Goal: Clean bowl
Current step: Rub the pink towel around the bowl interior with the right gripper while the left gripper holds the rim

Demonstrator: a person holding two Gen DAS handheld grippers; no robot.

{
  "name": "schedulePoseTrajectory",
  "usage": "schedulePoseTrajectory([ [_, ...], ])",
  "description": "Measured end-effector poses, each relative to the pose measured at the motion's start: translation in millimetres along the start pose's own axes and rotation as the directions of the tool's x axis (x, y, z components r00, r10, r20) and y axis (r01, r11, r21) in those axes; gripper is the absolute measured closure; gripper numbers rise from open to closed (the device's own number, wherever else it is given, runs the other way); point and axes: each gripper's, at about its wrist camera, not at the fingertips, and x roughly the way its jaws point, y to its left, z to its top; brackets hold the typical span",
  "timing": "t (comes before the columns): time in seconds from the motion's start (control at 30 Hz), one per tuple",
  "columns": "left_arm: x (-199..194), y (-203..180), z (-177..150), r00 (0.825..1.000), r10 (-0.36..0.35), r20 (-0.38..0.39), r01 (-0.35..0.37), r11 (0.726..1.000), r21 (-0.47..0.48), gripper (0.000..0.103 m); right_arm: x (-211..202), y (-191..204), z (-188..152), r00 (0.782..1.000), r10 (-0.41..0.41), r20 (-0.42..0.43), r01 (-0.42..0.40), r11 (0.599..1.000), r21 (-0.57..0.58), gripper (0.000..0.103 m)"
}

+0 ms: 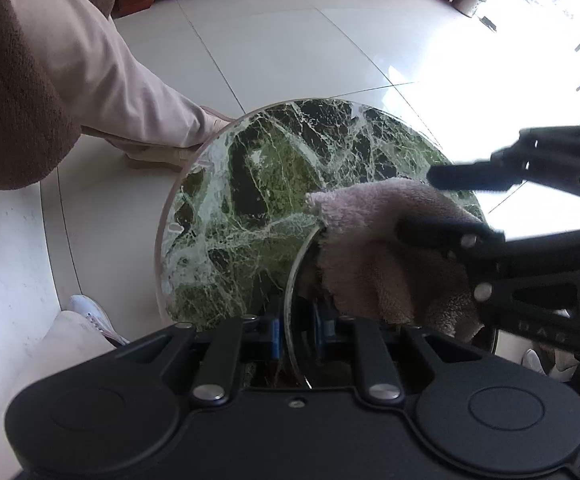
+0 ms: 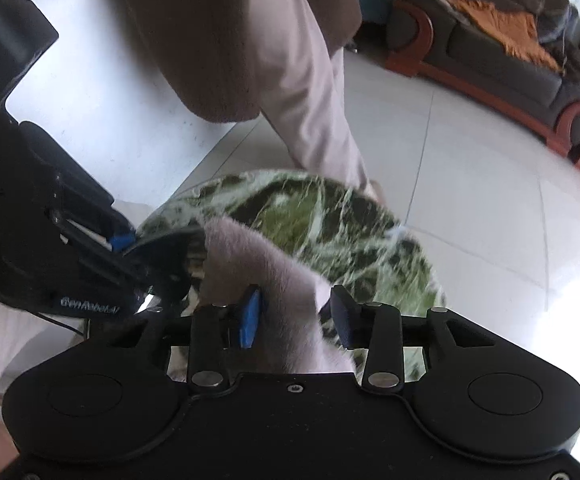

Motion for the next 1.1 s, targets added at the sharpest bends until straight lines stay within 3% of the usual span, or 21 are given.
schedulePoseTrajectory([
  [0.43,1.8,-2.8,-0.6,1.000,0.009,-0.006,-0.009,1.000,0.011,0.086,-4.3,13.5,-3.5,0.999,0.007,0.040,-0.006,1.000,-0.029,0.067],
  [0.57,2.3,-3.2,-0.7,1.000,0.009,-0.007,-0.009,1.000,0.013,0.085,0.4,15.5,-1.5,1.000,0.000,0.026,0.001,0.999,-0.053,0.072],
  [0.73,2.6,-4.1,-0.9,1.000,0.009,-0.012,-0.008,1.000,0.019,0.084,-1.1,13.2,-0.9,1.000,0.012,0.014,-0.011,0.998,-0.064,0.072],
  [0.93,2.9,-5.6,-0.4,1.000,0.012,-0.017,-0.012,1.000,0.018,0.084,11.0,19.7,6.6,1.000,0.014,-0.021,-0.017,0.988,-0.154,0.072],
  [1.0,2.9,-6.0,-1.3,1.000,0.013,-0.014,-0.012,1.000,0.017,0.084,12.4,17.5,4.2,0.999,0.004,-0.032,-0.009,0.988,-0.153,0.082],
  [1.1,3.1,-6.6,-1.8,1.000,0.015,-0.012,-0.015,1.000,0.018,0.083,9.7,11.2,0.1,0.999,0.014,-0.039,-0.018,0.993,-0.113,0.082],
])
